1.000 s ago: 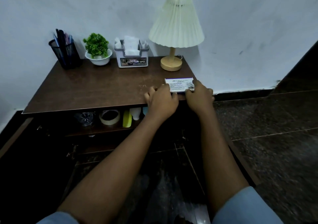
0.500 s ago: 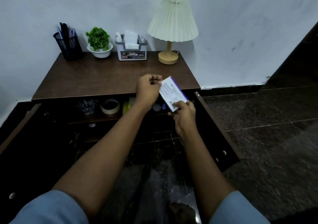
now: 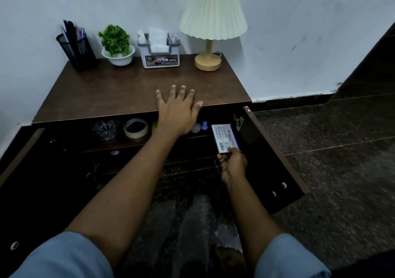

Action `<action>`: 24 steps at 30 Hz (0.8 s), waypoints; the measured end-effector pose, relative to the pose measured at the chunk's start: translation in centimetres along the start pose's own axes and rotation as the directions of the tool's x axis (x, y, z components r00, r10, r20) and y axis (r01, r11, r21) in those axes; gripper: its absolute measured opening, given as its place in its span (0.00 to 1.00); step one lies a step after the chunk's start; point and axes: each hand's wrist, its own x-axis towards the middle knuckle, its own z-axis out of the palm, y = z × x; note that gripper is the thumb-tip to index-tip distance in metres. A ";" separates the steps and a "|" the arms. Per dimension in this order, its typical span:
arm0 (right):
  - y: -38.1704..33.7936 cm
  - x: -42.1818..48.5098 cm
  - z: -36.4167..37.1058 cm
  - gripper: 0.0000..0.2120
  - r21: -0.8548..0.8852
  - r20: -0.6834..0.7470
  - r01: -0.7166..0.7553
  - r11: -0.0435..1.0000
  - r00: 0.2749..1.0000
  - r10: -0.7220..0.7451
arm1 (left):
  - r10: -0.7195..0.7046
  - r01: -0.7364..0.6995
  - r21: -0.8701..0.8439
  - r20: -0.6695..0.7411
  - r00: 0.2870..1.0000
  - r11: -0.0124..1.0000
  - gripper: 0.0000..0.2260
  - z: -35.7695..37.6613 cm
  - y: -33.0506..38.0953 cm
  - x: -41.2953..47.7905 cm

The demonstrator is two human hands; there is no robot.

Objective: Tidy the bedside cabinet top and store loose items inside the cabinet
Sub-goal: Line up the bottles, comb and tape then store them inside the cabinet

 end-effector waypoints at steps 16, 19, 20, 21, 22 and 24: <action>2.0 4.0 3.8 0.20 0.065 -0.013 0.044 0.997 0.999 -0.044 | -0.007 0.011 0.050 -0.094 0.996 0.999 0.29 1.7 0.1 0.1; 1.9 4.7 4.0 0.18 0.087 0.001 0.027 0.996 1.000 -0.028 | -0.009 0.014 0.047 -0.106 0.994 0.999 0.28 1.9 0.1 0.2; 1.9 4.8 4.1 0.17 0.086 0.000 0.034 0.996 0.999 -0.034 | -0.011 0.016 0.044 -0.108 0.994 0.999 0.28 1.9 0.1 0.2; 1.9 5.0 4.2 0.16 0.083 -0.007 0.044 0.996 0.999 -0.043 | -0.013 0.017 0.042 -0.108 0.994 0.999 0.28 1.9 0.1 0.1; 1.9 5.0 4.2 0.16 0.079 -0.019 0.053 0.995 0.999 -0.051 | -0.013 0.018 0.041 -0.107 0.994 0.999 0.28 1.8 0.1 0.1; 1.9 5.0 4.3 0.15 0.064 -0.044 0.057 0.996 0.998 -0.054 | -0.011 0.015 0.041 -0.104 0.995 0.999 0.29 1.8 0.1 0.1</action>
